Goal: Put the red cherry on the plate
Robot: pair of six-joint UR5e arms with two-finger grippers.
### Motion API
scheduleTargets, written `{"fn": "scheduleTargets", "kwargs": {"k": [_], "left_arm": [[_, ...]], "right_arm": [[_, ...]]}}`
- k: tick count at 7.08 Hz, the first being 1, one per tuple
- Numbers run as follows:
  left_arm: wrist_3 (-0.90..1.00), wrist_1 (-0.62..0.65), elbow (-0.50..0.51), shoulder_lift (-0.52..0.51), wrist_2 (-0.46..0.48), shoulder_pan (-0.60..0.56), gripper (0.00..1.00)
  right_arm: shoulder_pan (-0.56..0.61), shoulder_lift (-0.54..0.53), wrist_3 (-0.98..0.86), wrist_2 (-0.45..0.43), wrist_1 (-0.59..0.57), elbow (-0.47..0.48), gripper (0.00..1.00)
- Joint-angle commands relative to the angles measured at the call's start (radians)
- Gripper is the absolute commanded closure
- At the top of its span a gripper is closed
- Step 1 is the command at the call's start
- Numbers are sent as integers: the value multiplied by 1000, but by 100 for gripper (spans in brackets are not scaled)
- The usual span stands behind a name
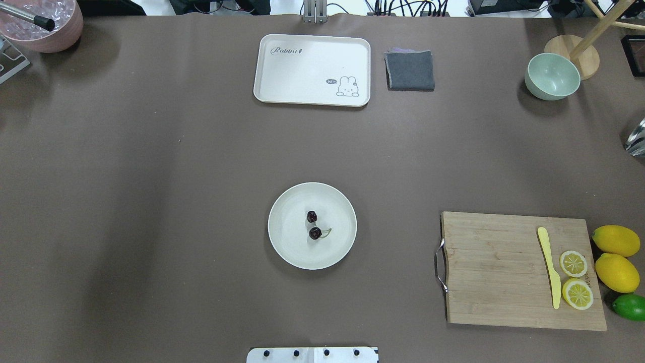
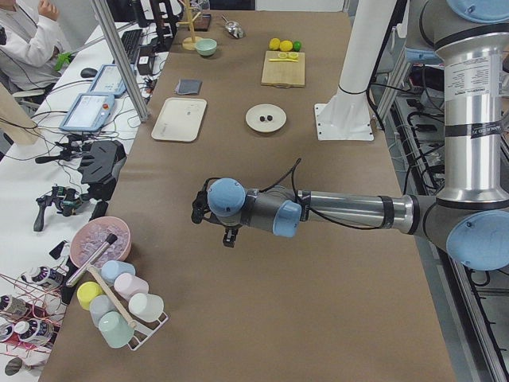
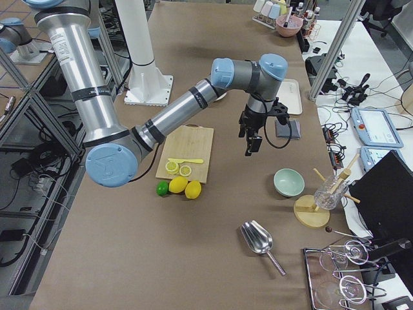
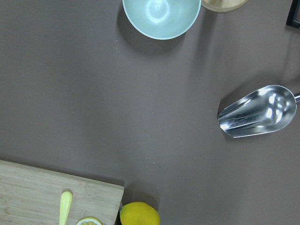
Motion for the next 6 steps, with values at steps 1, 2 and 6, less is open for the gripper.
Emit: {"fn": "scheduleTargets", "kwargs": {"k": [1, 2, 6], "left_arm": [[25, 5, -10, 21, -6, -3, 2], [29, -1, -13, 44, 1, -6, 2], [234, 5, 112, 12, 78, -20, 2]], "right_arm": [[38, -59, -100, 31, 55, -79, 0], [79, -139, -155, 69, 188, -134, 0], [271, -214, -323, 176, 421, -291, 0]]}}
